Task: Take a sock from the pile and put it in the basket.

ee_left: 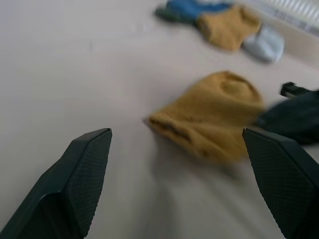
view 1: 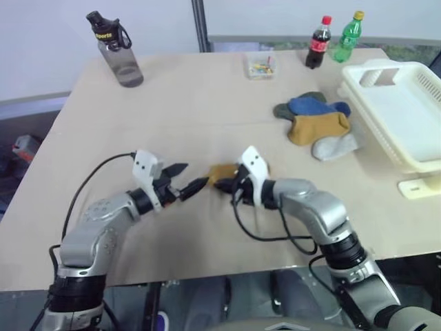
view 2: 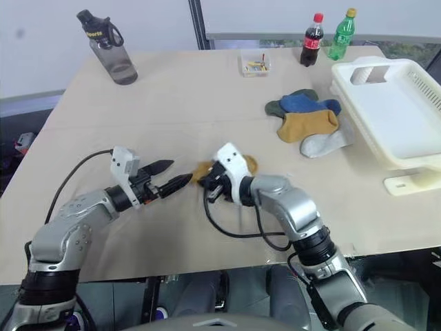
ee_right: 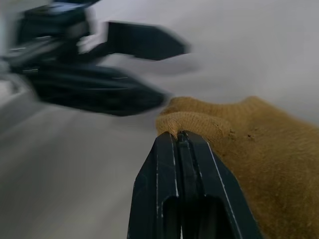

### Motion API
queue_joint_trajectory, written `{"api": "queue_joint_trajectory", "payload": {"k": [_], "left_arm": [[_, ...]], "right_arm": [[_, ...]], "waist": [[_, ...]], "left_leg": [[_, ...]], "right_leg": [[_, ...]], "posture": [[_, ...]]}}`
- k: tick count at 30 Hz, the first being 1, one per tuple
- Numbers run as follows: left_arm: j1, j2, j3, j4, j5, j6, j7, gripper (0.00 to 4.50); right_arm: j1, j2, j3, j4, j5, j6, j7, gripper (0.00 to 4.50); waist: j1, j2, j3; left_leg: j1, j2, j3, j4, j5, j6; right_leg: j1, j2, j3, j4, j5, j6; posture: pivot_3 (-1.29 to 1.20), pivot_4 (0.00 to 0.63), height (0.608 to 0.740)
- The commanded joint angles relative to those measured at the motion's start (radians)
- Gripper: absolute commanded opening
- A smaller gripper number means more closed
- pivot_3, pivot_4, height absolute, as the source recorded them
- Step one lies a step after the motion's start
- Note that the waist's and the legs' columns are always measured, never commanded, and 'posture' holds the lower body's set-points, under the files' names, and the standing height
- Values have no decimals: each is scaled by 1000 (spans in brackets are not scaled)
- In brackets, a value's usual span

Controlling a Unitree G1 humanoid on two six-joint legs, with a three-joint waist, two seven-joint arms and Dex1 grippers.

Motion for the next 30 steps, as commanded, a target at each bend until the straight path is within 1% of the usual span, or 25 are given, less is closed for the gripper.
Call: {"api": "queue_joint_trajectory", "payload": {"k": [1, 2, 3, 4, 7, 9, 12, 15, 17, 19, 20, 21, 22, 26, 27, 28, 29, 30], "left_arm": [[1, 31, 20, -19, -33, 47, -24, 4500], [4, 32, 23, -21, -43, 69, -24, 4500], [9, 34, 21, -26, -52, 89, -26, 4500], [15, 34, 17, -30, -56, 98, -30, 4500], [18, 26, -1, -26, -45, 110, -23, 4500], [6, 13, -17, -16, -32, 110, -9, 4500], [-12, -13, -68, -10, 18, 102, 33, 4500], [-31, -50, -108, 8, 72, 76, 79, 4500], [-38, -65, -128, 21, 102, 66, 95, 4500], [-45, -86, -148, 41, 127, 46, 107, 3962], [-47, -96, -154, 48, 131, 37, 104, 3643], [-47, -101, -157, 55, 134, 29, 98, 3376], [-46, -101, -157, 58, 136, 25, 91, 2913], [-1, -64, -127, 54, 129, 2, 42, 1418], [15, -45, -107, 53, 121, -3, 19, 1155], [24, -32, -93, 52, 114, -7, 4, 1005], [28, -18, -82, 58, 112, -20, -16, 309], [30, -10, -75, 63, 110, -30, -29, 81]], "right_arm": [[3, -6, -18, -57, 12, -13, -10, 1316], [9, -13, -21, -70, 5, -23, -18, 1682], [17, -26, -30, -92, 3, -36, -20, 2179], [24, -42, -39, -116, 5, -44, -17, 2549], [54, -108, -76, -211, 36, -55, 14, 2549], [65, -150, -98, -246, 27, -72, 12, 2549], [72, -194, -115, -205, -47, -108, -50, 2549], [63, -190, -122, -105, -101, -133, -113, 2549], [60, -189, -108, -46, -116, -132, -113, 2549], [63, -179, -96, 17, -139, -136, -129, 2600], [69, -180, -87, 42, -151, -143, -127, 2178], [75, -182, -79, 57, -160, -149, -125, 2069], [85, -194, -68, 47, -160, -144, -108, 1803], [133, -240, -47, -85, -127, -84, -49, 212], [144, -243, -47, -127, -122, -70, -52, 30], [151, -244, -47, -153, -119, -62, -55, 0], [154, -247, -42, -173, -128, -53, -65, 0], [155, -248, -40, -185, -136, -47, -74, 0]], "waist": [[1, 0, 0], [2, 0, 0], [1, 0, 0], [1, 0, 0], [-1, 0, 0], [0, 0, 0], [1, -1, 0], [2, -1, -1], [3, -1, -1], [3, 0, -1], [3, 0, -1], [3, 0, -1], [3, 0, -1], [3, 0, -2], [3, 0, -2], [2, 0, -2], [-1, 0, -2], [-2, 0, -2]], "left_leg": [[0, 0, 0, 0, 0, 0], [0, 0, -1, 0, 0, 0], [0, 0, -1, 0, 0, 0], [0, 0, -1, 0, 0, -1], [0, 0, -1, 0, 2, -3], [0, 0, -1, 0, 1, -1], [0, 0, -1, 0, 0, 0], [1, -1, -1, 0, 0, 0], [1, -1, -1, 0, 1, -1], [1, -1, -1, 0, 1, -1], [1, -1, -1, 0, 1, -1], [1, -1, -1, 0, 1, -1], [1, -1, 0, 0, 1, -1], [1, -1, -1, 0, 0, -1], [1, 0, -1, 0, 0, -1], [1, 0, -1, 0, 0, -1], [1, 0, -1, 0, 0, -1], [1, 0, -1, 0, 0, 0]], "right_leg": [[0, 0, 0, 0, 0, 0], [1, 0, -1, 0, 0, 0], [1, 0, -1, 0, 0, 0], [1, 0, -1, 0, 0, 0], [0, 0, -1, -1, 0, 0], [0, 0, -1, -1, 0, 0], [1, 0, -1, 0, 0, 0], [1, 0, -1, 0, 0, 0], [1, 0, -1, 0, 0, 0], [1, 0, -1, 0, 0, 0], [1, 0, -1, 0, 0, 0], [1, 0, -1, 0, 0, 0], [1, 0, -1, 0, 0, 0], [2, -1, -1, -1, 0, 0], [2, -1, -1, -1, 0, 0], [2, -1, -1, -1, 0, 0], [2, -1, -1, -1, 0, 0], [2, 0, -1, -1, 0, 0]], "posture": [[0, 150, 740], [0, 150, 740], [0, 150, 740], [0, 150, 740], [0, 150, 740], [0, 150, 740], [0, 150, 740], [0, 150, 740], [0, 150, 740], [0, 150, 740], [0, 150, 740], [0, 150, 740], [0, 150, 740], [0, 150, 740], [0, 150, 740], [0, 150, 740], [0, 150, 740], [0, 150, 740]]}}
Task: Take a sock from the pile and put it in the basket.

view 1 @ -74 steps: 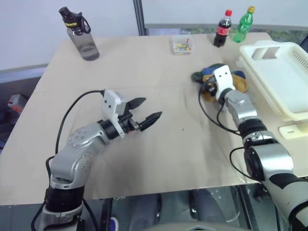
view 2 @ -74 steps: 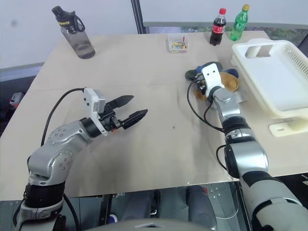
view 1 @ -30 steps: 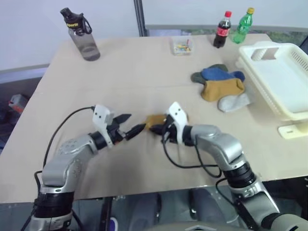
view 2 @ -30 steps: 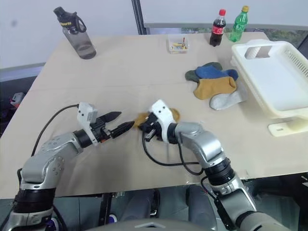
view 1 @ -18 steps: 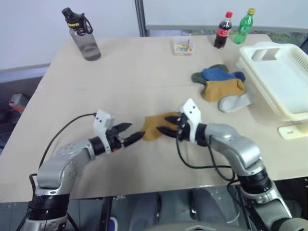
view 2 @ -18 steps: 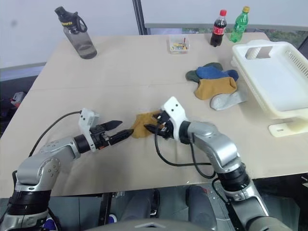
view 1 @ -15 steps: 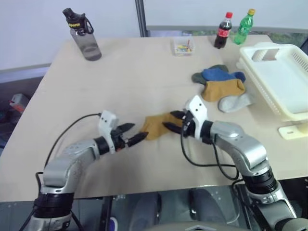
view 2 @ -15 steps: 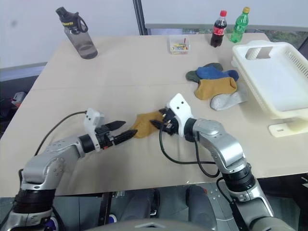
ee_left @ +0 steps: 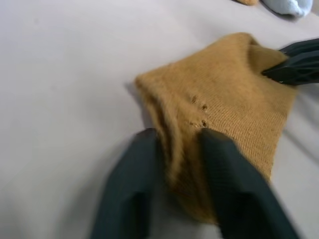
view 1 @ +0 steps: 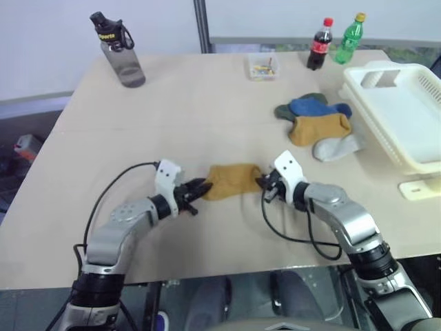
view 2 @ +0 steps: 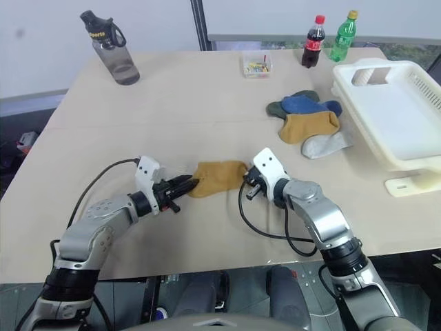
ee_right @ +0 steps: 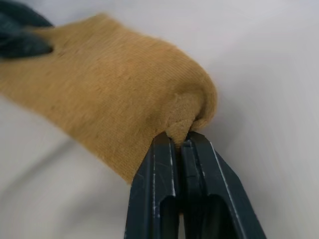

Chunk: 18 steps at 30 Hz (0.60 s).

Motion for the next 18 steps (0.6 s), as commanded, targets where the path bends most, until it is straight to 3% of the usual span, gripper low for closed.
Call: {"api": "queue_joint_trajectory", "payload": {"k": [1, 5, 8, 9, 11, 12, 18], "left_arm": [[19, 41, 27, 20, 0, -31, -61, 30], [-14, 43, 21, 56, -8, -39, -94, 30], [-24, 45, 24, 43, -80, 23, -156, 991], [-24, 49, 24, 41, -79, 23, -159, 1519], [-22, 69, 23, 39, -64, 13, -173, 2250], [-21, 81, 18, 38, -60, 11, -189, 2690], [-51, 85, -67, 54, 18, 5, -166, 2690]], "right_arm": [[4, -19, 25, -86, -24, 27, -19, 0], [28, -21, 15, -103, -38, 24, -47, 0], [37, -28, -1, -121, -49, 9, -64, 1071], [41, -37, -5, -145, -50, 6, -65, 1659], [57, -52, -29, -207, -41, -1, -64, 2412], [72, -66, -46, -248, -25, 2, -51, 2462], [197, -187, -154, -421, 33, -79, 44, 2462]], "waist": [[-1, 0, 0], [3, 0, 0], [4, 0, 0], [3, 0, 0], [4, 0, 0], [4, 0, 0], [13, 0, 0]], "left_leg": [[0, 0, 0, 0, 0, 0], [0, 0, -1, 0, 0, 0], [0, 0, -1, 0, 0, 0], [0, 0, -1, 0, 0, 0], [-1, 0, -1, 0, 0, 0], [-1, 0, -1, 0, 0, 0], [0, 0, -2, 1, 0, 0]], "right_leg": [[0, 0, 0, 0, 0, 0], [0, 0, -1, 1, 0, 0], [0, 0, -1, 0, 0, 0], [0, 0, -1, 0, 0, 0], [0, 0, -1, 0, 0, 0], [0, 0, -1, 0, 0, 0], [1, 0, -2, -1, 0, 0]], "posture": [[0, 150, 740], [0, 150, 740], [0, 150, 740], [0, 150, 740], [0, 150, 740], [0, 150, 740], [0, 150, 740]]}}
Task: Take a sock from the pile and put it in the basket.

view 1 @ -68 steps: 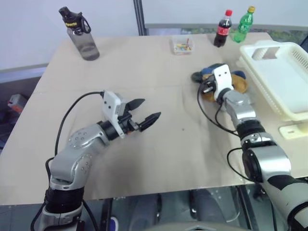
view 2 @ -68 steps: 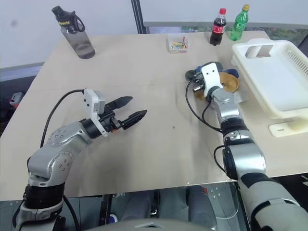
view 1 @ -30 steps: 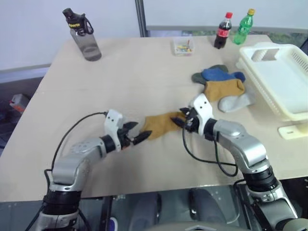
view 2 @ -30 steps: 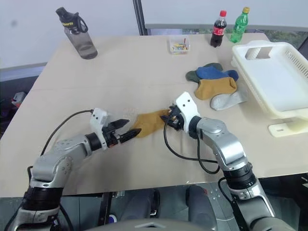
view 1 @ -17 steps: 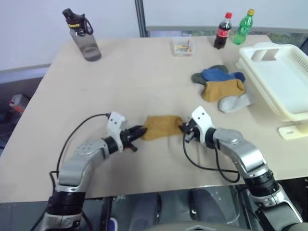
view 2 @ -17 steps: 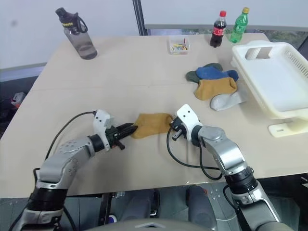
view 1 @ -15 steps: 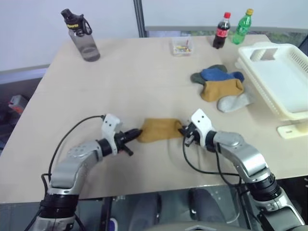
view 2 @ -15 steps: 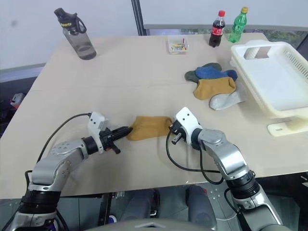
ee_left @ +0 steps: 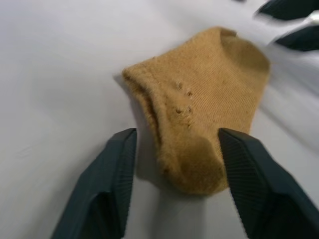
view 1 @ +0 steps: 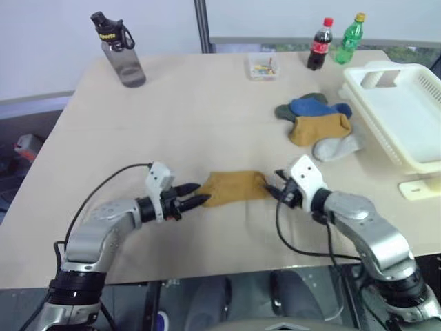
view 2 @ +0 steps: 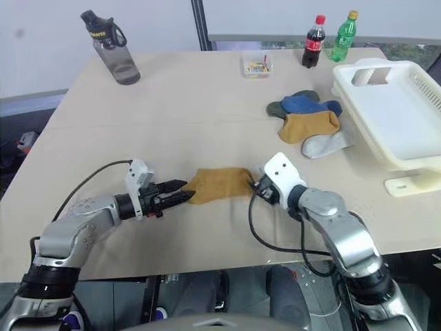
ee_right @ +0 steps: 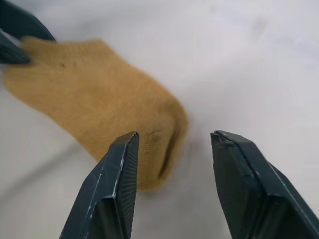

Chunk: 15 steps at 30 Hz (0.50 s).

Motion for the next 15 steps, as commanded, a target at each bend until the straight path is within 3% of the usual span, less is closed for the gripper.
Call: {"api": "queue_joint_trajectory", "payload": {"k": [1, 4, 7, 12, 13, 14, 15], "left_arm": [[-14, -6, -62, 12, 67, -13, 24, 2445], [-21, -25, -71, 27, 70, -17, 23, 1512], [-33, -37, -64, 32, 60, -9, 21, 72], [-57, -15, -17, 64, 31, -1, -13, 22], [-58, -5, -9, 71, 30, -4, -24, 0], [-59, 8, -1, 78, 29, -9, -37, 0], [-61, 18, 6, 83, 27, -10, -47, 0]], "right_arm": [[83, -76, -95, -141, 56, -87, 82, 2462], [166, -132, -160, -201, 94, -149, 139, 2462], [225, -171, -201, -232, 110, -190, 166, 2462], [277, -182, -269, -262, 179, -179, 173, 2462], [284, -177, -279, -265, 193, -178, 170, 2982], [289, -175, -286, -269, 200, -183, 166, 3133], [293, -171, -293, -272, 207, -188, 161, 3562]], "waist": [[8, 0, 0], [16, 0, 0], [17, 0, 0], [16, 0, 0], [15, 0, 0], [15, -1, 0], [15, -1, 0]], "left_leg": [[1, 0, -1, 0, 0, 0], [2, 0, -2, 0, 0, 0], [5, 0, -2, 0, 0, 0], [10, 1, -2, 0, 0, 0], [11, 1, -2, 0, 0, 0], [12, 2, -2, 0, 0, 0], [12, 3, -2, 0, 0, 0]], "right_leg": [[1, 0, -1, -1, 0, 0], [4, 0, -2, -2, 0, 0], [8, 0, -3, -4, 0, 0], [13, 0, -3, -4, 0, 0], [14, 1, -3, -4, -1, 0], [14, 1, -2, -4, -1, 0], [14, 1, -2, -4, -1, 0]], "posture": [[0, 150, 740], [0, 150, 740], [0, 150, 740], [0, 150, 740], [0, 150, 740], [0, 150, 740], [0, 150, 740]]}}
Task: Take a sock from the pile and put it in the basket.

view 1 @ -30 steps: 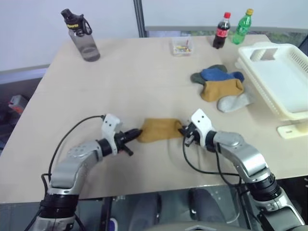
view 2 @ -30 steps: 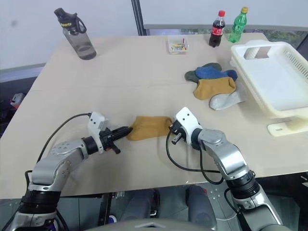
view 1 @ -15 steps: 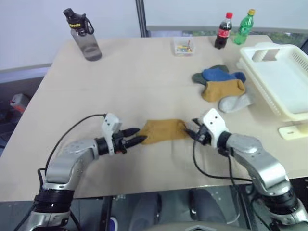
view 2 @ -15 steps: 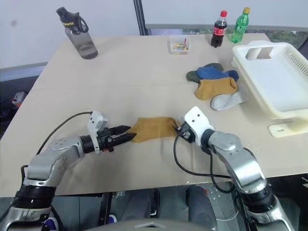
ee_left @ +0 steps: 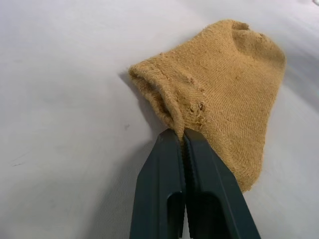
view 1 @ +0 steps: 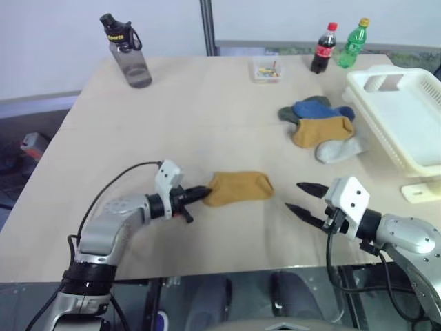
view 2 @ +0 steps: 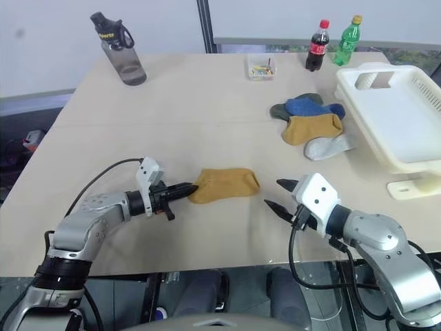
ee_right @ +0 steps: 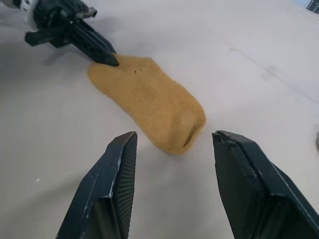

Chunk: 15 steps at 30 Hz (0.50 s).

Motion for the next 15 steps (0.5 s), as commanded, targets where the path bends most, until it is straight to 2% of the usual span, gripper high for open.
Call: {"api": "queue_joint_trajectory", "payload": {"k": [1, 2, 6, 8, 11, 15], "left_arm": [[-8, 48, 45, 16, -11, -7, -43, 0], [-9, 52, 48, 17, -13, -8, -48, 0], [-2, 69, 112, 18, -24, -28, -38, 0], [-28, 86, 211, 24, -112, 88, -14, 0], [-61, 217, 296, 23, -227, 256, -105, 0], [-223, 394, 291, 43, -340, 443, -212, 0]], "right_arm": [[12, 9, -49, -53, 43, -21, -12, 3996], [14, 9, -49, -55, 51, -20, -13, 4454], [39, 4, -74, -75, 73, -22, -19, 4454], [60, 3, -96, -84, 78, -28, -26, 4454], [94, -7, -124, -94, 79, -43, -25, 4454], [142, -17, -165, -102, 73, -68, -25, 4454]], "waist": [[0, 0, 0], [0, 0, 0], [3, -1, 1], [3, -1, 1], [0, -5, 3], [6, -5, 3]], "left_leg": [[0, 1, 0, 0, 0, 0], [0, 1, 0, 0, 0, 0], [0, 1, 0, 0, 0, 0], [0, 2, 0, 0, 0, 0], [-1, 3, -1, 0, 0, 0], [0, 3, -1, 0, 0, 0]], "right_leg": [[0, 1, 0, 0, 0, 0], [0, 1, 0, 0, 0, 0], [0, 1, 0, 0, 0, 0], [0, 1, 0, -1, 0, 0], [0, 1, -1, -1, 0, 0], [0, 2, -1, -1, -1, 0]], "posture": [[0, 150, 740], [0, 150, 740], [0, 150, 740], [0, 150, 740], [0, 150, 740], [0, 150, 740]]}}
